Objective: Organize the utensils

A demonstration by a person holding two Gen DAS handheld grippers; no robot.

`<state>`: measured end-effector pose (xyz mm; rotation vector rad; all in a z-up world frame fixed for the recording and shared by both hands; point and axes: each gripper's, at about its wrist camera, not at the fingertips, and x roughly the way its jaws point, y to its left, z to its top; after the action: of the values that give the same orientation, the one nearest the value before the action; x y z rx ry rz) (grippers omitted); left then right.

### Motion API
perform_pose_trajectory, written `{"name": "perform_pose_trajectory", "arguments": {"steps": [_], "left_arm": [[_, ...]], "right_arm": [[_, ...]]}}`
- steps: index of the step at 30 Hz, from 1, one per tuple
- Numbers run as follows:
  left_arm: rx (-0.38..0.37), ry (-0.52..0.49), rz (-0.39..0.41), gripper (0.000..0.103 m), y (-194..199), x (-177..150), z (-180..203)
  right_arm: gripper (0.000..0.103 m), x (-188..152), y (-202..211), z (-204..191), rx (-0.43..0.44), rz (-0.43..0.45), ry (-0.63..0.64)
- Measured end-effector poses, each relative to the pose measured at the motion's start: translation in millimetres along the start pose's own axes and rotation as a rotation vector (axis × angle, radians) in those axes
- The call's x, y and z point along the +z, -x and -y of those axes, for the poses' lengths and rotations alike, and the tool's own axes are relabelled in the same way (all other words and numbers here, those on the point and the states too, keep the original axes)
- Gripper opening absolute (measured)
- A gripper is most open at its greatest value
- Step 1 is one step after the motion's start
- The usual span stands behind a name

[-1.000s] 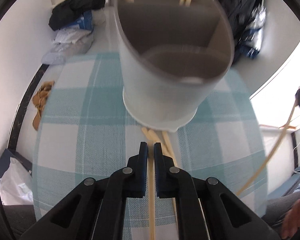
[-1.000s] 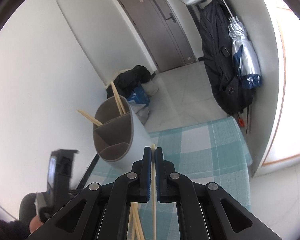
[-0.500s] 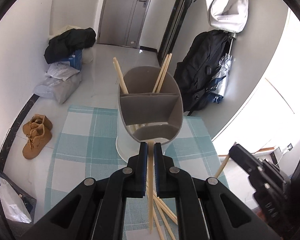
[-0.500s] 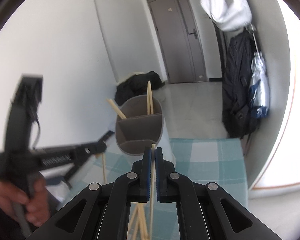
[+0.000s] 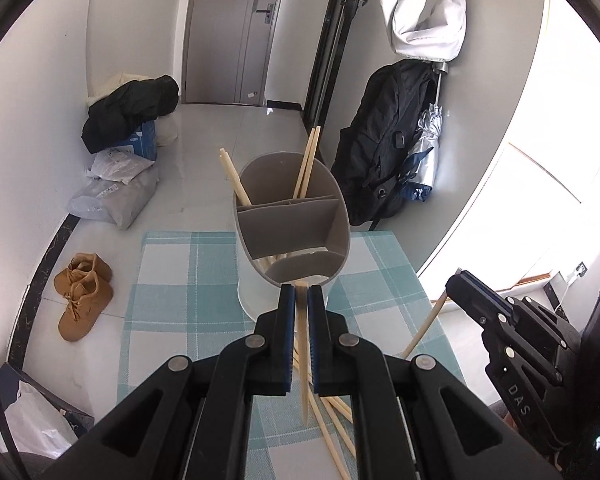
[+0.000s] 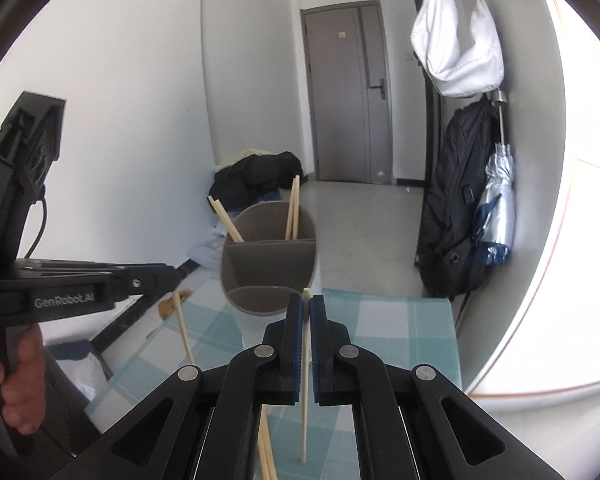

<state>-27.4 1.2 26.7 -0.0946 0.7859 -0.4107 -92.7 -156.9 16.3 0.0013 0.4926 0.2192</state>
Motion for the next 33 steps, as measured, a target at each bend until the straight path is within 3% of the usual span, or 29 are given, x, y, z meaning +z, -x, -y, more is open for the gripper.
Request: {"name": "perform_pose_trajectory", "arguments": {"steps": [19, 23, 25, 27, 29, 31, 33], "left_arm": [[-0.022, -0.045, -0.001, 0.002, 21, 11, 10], [-0.027, 0.029, -0.018, 0.002, 17, 12, -12], [0.020, 0.077, -0.052, 0.003, 6, 9, -31], [0.048, 0.144, -0.116, 0.013, -15, 2, -55], [0.078, 0.219, -0.181, 0.039, -37, -5, -77], [0.095, 0.292, -0.229, 0.049, -58, -11, -96], [0.091, 0.339, -0.282, 0.050, -80, -16, -110]], "right_arm": [[0.003, 12, 17, 0, 0.010, 0.058, -0.035], [0.003, 14, 16, 2, 0.019, 0.057, -0.049], [0.003, 13, 17, 4, 0.025, 0.059, -0.061], [0.003, 12, 16, 7, 0.034, 0.053, -0.081], [0.003, 9, 13, 12, 0.047, 0.040, -0.106], [0.003, 7, 11, 16, 0.055, 0.029, -0.130], [0.003, 5, 8, 23, 0.066, 0.022, -0.166]]}}
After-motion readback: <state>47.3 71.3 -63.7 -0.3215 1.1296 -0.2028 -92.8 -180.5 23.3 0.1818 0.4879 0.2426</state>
